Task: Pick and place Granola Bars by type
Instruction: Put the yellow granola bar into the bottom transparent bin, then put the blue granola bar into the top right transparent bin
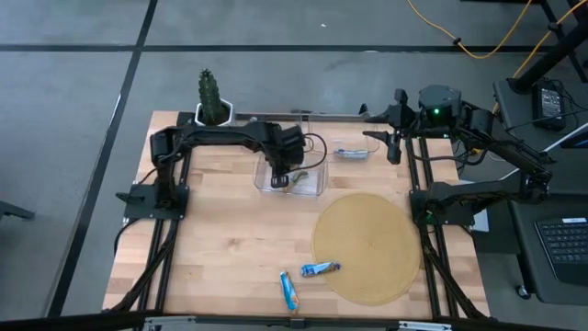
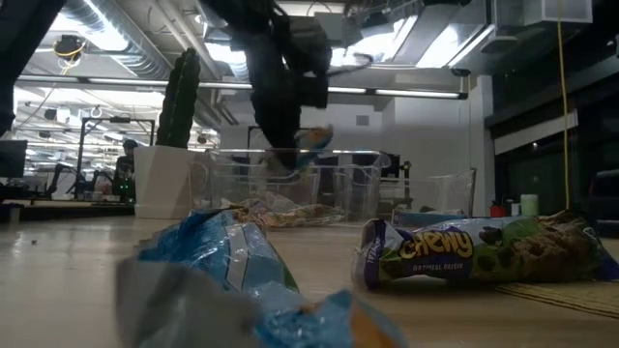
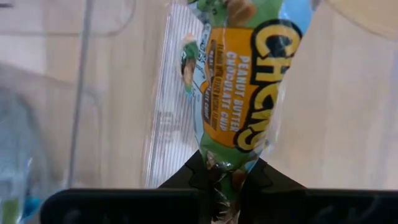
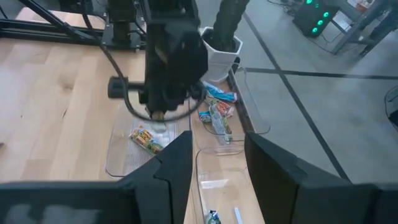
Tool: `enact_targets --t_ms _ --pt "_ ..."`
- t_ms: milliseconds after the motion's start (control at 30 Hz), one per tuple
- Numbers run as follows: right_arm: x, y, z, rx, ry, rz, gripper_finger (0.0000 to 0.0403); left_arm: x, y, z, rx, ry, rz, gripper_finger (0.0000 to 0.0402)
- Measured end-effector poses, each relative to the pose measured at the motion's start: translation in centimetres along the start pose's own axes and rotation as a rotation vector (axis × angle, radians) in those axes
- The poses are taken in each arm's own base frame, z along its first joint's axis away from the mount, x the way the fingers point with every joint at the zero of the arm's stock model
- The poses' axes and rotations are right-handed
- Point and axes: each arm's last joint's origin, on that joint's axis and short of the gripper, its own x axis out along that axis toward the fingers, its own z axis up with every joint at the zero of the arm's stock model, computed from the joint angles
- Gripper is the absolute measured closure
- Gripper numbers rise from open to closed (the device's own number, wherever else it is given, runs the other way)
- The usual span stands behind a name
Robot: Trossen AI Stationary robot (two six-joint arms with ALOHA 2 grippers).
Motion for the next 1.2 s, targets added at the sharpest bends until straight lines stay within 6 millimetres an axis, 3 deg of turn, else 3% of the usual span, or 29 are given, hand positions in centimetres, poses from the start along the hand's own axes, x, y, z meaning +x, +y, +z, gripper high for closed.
enact_targets --t_ms 167,433,833,1000,1200 --pt "0.0 0.0 0.0 0.0 0.001 0.0 0.0253 2.1 0.1 -0.2 -0.004 0.047 -0.031 0.038" --pt "0.0 0.0 0.0 0.0 0.003 0.001 0.0253 2.3 0.3 -0.3 -0.019 0.038 -0.076 0.0359" --pt "0.0 0.1 -0.3 0.003 0.034 0.01 0.0253 1.8 0.3 -1.0 -0.052 0.099 -0.087 0.0254" --pt "0.0 0.3 -0.7 -0.003 0.068 0.037 0.0253 0.0 0.1 -1.1 -0.063 0.071 -0.06 0.0243" --pt "-0.2 1.3 -1.4 -0.059 0.149 0.115 0.0253 -5.5 -0.4 -0.6 -0.088 -0.078 0.037 0.0243"
